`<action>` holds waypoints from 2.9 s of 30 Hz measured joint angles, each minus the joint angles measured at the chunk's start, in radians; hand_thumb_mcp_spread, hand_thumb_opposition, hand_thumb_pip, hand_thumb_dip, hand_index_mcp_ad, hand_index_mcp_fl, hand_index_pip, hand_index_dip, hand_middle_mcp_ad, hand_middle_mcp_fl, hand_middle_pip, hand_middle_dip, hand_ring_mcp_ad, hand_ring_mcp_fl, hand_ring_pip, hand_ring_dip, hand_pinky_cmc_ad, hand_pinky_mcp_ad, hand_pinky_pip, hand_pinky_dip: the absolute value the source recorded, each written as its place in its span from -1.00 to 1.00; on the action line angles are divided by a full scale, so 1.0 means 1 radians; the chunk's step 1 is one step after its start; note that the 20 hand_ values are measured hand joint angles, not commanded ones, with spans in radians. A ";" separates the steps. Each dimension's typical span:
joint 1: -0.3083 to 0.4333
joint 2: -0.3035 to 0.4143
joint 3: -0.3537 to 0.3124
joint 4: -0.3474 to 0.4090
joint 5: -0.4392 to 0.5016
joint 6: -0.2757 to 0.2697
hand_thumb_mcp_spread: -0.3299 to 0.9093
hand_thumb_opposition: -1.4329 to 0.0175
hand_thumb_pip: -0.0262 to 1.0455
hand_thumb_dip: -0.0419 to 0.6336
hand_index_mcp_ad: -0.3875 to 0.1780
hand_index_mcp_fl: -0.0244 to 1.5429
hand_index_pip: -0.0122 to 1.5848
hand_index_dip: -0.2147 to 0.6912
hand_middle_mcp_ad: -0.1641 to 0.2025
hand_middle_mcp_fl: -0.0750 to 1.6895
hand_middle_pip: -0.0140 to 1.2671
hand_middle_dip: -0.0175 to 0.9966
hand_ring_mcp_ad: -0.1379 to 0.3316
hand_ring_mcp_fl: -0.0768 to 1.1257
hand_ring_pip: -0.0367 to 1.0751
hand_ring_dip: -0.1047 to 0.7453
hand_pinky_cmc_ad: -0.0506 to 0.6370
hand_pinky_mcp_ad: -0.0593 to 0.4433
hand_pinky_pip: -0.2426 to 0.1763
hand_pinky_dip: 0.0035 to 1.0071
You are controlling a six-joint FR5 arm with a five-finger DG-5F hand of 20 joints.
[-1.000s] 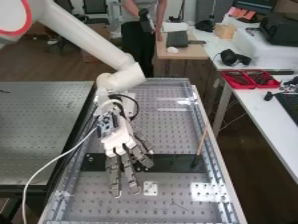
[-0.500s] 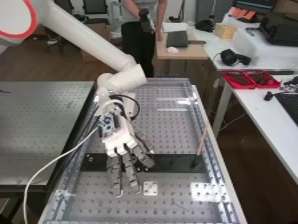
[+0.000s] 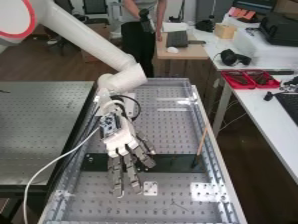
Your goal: Grab the pcb board and place it in the clear container
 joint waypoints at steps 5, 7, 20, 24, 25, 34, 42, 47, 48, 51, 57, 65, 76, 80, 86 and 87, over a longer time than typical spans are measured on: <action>-0.002 0.007 -0.004 0.031 0.000 -0.045 0.58 -0.17 -0.22 -0.05 -0.24 -0.47 0.54 0.31 0.39 -0.80 -0.74 -0.62 0.61 -0.82 -0.77 -0.69 -0.09 -0.03 -0.20 -0.62; -0.003 0.010 -0.006 0.048 0.001 -0.067 0.61 -0.17 -0.22 -0.03 -0.24 -0.48 0.55 0.32 0.39 -0.80 -0.74 -0.62 0.61 -0.82 -0.77 -0.69 -0.09 -0.03 -0.20 -0.62; -0.006 0.018 -0.012 0.086 -0.007 -0.104 0.61 -0.19 -0.22 -0.03 -0.29 -0.47 0.58 0.33 0.41 -0.79 -0.74 -0.62 0.63 -0.83 -0.79 -0.69 -0.09 -0.02 -0.21 -0.62; -0.007 0.021 -0.015 0.105 -0.006 -0.127 0.61 -0.19 -0.22 -0.03 -0.29 -0.46 0.59 0.33 0.41 -0.79 -0.74 -0.62 0.61 -0.82 -0.79 -0.69 -0.09 -0.03 -0.21 -0.62; -0.008 0.023 -0.016 0.113 -0.006 -0.136 0.61 -0.19 -0.22 -0.03 -0.29 -0.46 0.59 0.33 0.41 -0.79 -0.74 -0.62 0.61 -0.82 -0.79 -0.68 -0.08 -0.03 -0.21 -0.62; -0.012 0.043 -0.028 0.185 -0.002 -0.217 0.61 -0.24 -0.22 -0.04 -0.29 -0.40 0.58 0.33 0.41 -0.77 -0.74 -0.63 0.61 -0.81 -0.80 -0.67 -0.09 -0.03 -0.21 -0.62; -0.015 0.057 -0.037 0.224 -0.001 -0.252 0.65 -0.25 -0.22 -0.04 -0.29 -0.39 0.58 0.33 0.41 -0.77 -0.74 -0.62 0.61 -0.81 -0.80 -0.67 -0.09 -0.03 -0.21 -0.62; -0.017 0.064 -0.041 0.246 -0.001 -0.284 0.65 -0.25 -0.22 -0.04 -0.29 -0.38 0.58 0.33 0.41 -0.77 -0.74 -0.62 0.61 -0.81 -0.80 -0.67 -0.08 -0.02 -0.21 -0.62; -0.018 0.065 -0.042 0.249 -0.001 -0.285 0.65 -0.25 -0.22 -0.04 -0.29 -0.38 0.58 0.33 0.41 -0.78 -0.75 -0.63 0.61 -0.81 -0.80 -0.67 -0.08 -0.03 -0.21 -0.62; -0.018 0.069 -0.044 0.255 -0.002 -0.286 0.65 -0.25 -0.22 -0.04 -0.29 -0.39 0.58 0.33 0.41 -0.78 -0.75 -0.62 0.61 -0.80 -0.80 -0.67 -0.08 -0.02 -0.20 -0.62; -0.016 0.094 -0.062 0.309 0.001 -0.347 0.65 -0.25 -0.22 -0.04 -0.29 -0.39 0.58 0.33 0.41 -0.78 -0.75 -0.62 0.61 -0.80 -0.80 -0.67 -0.08 -0.02 -0.21 -0.62; -0.011 0.180 -0.129 0.515 0.011 -0.578 0.65 -0.25 -0.22 -0.04 -0.29 -0.39 0.58 0.33 0.41 -0.77 -0.75 -0.62 0.61 -0.80 -0.80 -0.67 -0.09 -0.02 -0.20 -0.62; 0.007 0.347 -0.262 0.844 -0.059 -0.938 0.65 -0.25 -0.22 -0.04 -0.29 -0.38 0.58 0.35 0.41 -0.77 -0.75 -0.62 0.61 -0.80 -0.79 -0.67 -0.08 -0.02 -0.21 -0.62; 0.014 0.385 -0.288 0.886 -0.127 -1.015 0.67 -0.26 -0.22 -0.04 -0.29 -0.38 0.56 0.36 0.41 -0.77 -0.75 -0.63 0.61 -0.79 -0.79 -0.67 -0.08 -0.02 -0.21 -0.62; 0.027 0.425 -0.312 0.910 -0.237 -1.034 0.67 -0.25 -0.22 -0.04 -0.29 -0.39 0.54 0.36 0.41 -0.77 -0.75 -0.63 0.61 -0.79 -0.79 -0.67 -0.08 -0.03 -0.21 -0.62; 0.030 0.433 -0.317 0.916 -0.256 -1.046 0.67 -0.26 -0.22 -0.04 -0.29 -0.39 0.54 0.36 0.41 -0.77 -0.75 -0.62 0.61 -0.79 -0.79 -0.67 -0.08 -0.03 -0.21 -0.62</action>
